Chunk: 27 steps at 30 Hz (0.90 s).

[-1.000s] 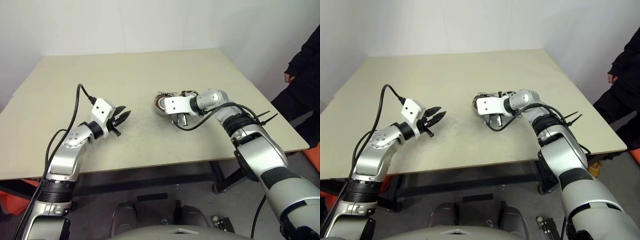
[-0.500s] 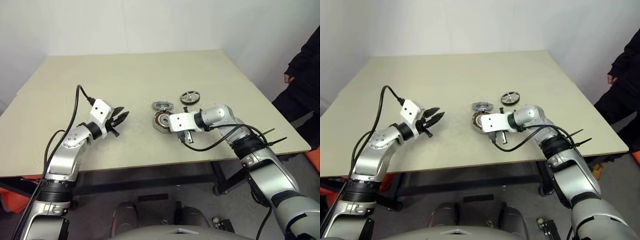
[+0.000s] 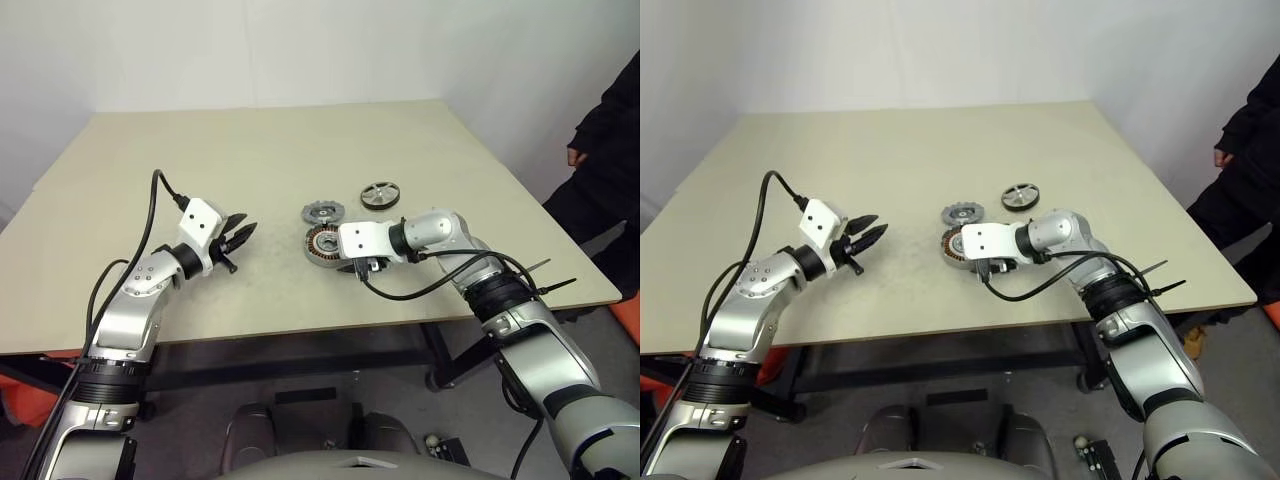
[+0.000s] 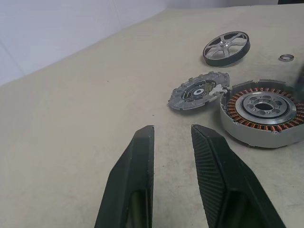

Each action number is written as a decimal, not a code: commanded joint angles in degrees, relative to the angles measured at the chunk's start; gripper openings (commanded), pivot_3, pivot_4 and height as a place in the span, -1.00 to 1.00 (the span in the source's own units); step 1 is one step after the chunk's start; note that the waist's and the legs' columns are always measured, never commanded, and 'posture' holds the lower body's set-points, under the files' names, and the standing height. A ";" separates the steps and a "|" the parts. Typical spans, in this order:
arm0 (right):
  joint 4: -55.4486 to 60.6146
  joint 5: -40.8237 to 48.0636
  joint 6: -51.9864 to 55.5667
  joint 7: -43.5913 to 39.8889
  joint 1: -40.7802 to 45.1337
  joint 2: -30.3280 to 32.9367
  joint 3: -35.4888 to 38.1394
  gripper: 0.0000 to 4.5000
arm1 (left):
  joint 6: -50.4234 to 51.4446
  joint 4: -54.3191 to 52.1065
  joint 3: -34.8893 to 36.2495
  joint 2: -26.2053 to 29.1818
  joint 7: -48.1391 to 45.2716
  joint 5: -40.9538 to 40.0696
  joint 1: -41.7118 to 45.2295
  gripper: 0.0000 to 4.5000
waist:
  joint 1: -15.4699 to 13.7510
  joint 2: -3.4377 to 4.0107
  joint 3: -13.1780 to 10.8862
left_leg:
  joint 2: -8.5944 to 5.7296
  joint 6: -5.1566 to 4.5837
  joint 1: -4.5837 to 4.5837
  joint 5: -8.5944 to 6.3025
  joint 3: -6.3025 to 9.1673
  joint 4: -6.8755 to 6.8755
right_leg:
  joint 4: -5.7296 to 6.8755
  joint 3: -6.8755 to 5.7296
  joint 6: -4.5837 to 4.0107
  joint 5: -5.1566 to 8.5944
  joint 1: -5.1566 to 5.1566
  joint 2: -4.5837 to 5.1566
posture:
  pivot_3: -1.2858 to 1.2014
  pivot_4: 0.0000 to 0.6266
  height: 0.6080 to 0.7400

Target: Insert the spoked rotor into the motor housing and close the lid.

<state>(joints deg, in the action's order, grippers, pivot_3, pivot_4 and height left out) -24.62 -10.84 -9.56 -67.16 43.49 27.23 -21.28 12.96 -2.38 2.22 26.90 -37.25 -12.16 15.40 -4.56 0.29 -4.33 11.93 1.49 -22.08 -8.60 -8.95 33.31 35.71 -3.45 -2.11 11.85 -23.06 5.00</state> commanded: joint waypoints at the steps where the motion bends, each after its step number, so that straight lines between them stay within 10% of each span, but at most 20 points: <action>1: 5.08 5.88 5.46 2.31 -0.09 -0.97 5.50 0.81 | -0.26 -1.31 0.72 -0.78 -0.47 -1.96 0.86 -0.42 | -0.01 -0.01 0.00 | -0.01 0.00 0.00 0.00 0.00 0.00 | 0.00 0.00 0.00 0.00 0.00 0.00 | 0.03 -1.00 1.00; 12: -1.49 5.70 14.87 29.18 -4.30 -4.21 16.91 0.98 | 2.07 2.43 6.18 -7.70 2.87 -10.55 6.53 -0.42 | -0.85 -0.02 0.02 | -0.04 0.05 0.12 0.03 -0.01 0.00 | 0.00 0.03 0.01 0.00 0.12 0.01 | 0.03 -1.00 1.00; 27: -6.05 7.64 21.17 35.93 -7.39 -0.04 21.41 0.98 | -2.11 7.03 5.10 -8.38 1.80 -8.71 7.04 -0.42 | -0.94 -0.01 0.02 | -0.06 0.05 0.12 0.03 -0.02 -0.06 | -0.05 0.06 0.02 0.00 0.09 0.00 | 0.03 -1.00 1.00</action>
<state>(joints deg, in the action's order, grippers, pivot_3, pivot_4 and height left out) -31.33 -4.30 11.09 -31.66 35.60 27.36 -0.82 12.27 5.69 7.25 18.10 -35.02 -21.13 21.69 -5.50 0.28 -4.31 11.87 1.54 -21.97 -8.57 -8.97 33.25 35.67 -3.39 -2.09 11.85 -22.96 5.01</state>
